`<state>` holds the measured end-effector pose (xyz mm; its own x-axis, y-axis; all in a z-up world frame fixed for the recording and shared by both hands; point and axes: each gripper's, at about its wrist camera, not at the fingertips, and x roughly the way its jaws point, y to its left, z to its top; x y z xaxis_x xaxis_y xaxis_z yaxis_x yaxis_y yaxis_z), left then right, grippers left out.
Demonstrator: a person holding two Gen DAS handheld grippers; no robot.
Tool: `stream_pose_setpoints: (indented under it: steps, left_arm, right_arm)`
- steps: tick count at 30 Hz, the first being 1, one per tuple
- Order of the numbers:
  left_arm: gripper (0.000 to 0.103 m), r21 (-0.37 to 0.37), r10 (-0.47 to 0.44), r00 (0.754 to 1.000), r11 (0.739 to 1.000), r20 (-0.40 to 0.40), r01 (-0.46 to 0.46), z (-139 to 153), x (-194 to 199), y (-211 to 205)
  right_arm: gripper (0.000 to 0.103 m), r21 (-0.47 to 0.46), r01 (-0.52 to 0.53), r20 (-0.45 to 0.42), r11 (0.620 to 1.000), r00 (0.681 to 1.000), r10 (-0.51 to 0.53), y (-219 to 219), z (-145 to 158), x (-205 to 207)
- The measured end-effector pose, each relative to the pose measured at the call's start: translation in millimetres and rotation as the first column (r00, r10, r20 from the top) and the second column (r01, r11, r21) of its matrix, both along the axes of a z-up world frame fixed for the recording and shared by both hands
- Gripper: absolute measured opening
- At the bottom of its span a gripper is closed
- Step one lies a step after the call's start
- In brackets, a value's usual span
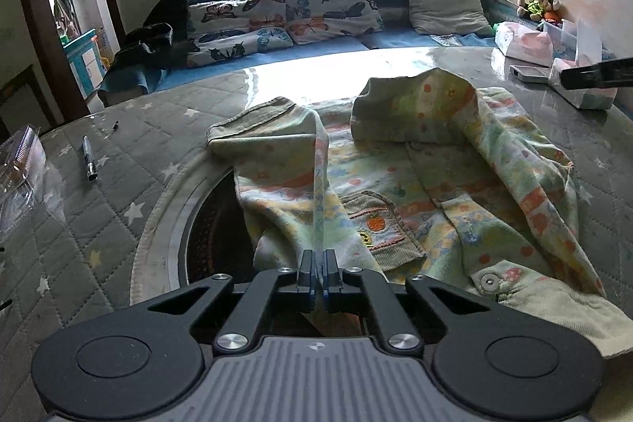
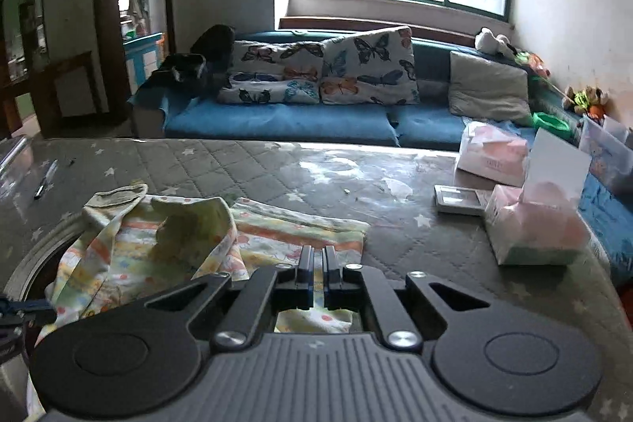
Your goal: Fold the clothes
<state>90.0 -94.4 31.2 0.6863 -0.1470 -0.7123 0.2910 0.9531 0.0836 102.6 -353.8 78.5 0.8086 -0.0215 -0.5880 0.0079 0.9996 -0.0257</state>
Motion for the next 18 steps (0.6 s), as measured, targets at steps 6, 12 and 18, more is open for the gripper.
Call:
stream_pose_setpoints:
  steps: [6, 12, 18]
  left_arm:
    - [0.003, 0.004, 0.009, 1.000, 1.000, -0.003, -0.009, 0, 1, 3]
    - [0.003, 0.003, 0.021, 1.000, 1.000, -0.003, -0.021, 0, 3, 9]
    - [0.003, 0.001, 0.055, 0.998, 0.998, -0.014, -0.055, -1, 3, 21]
  right_arm:
    - [0.037, -0.021, -0.094, -0.024, 0.995, 0.995, 0.093, 23, -4, 21]
    - [0.047, -0.022, -0.150, -0.078, 0.989, 0.986, 0.147, 50, -27, 70]
    - [0.034, -0.037, -0.138, -0.129, 0.990, 0.983, 0.133, 57, -51, 106]
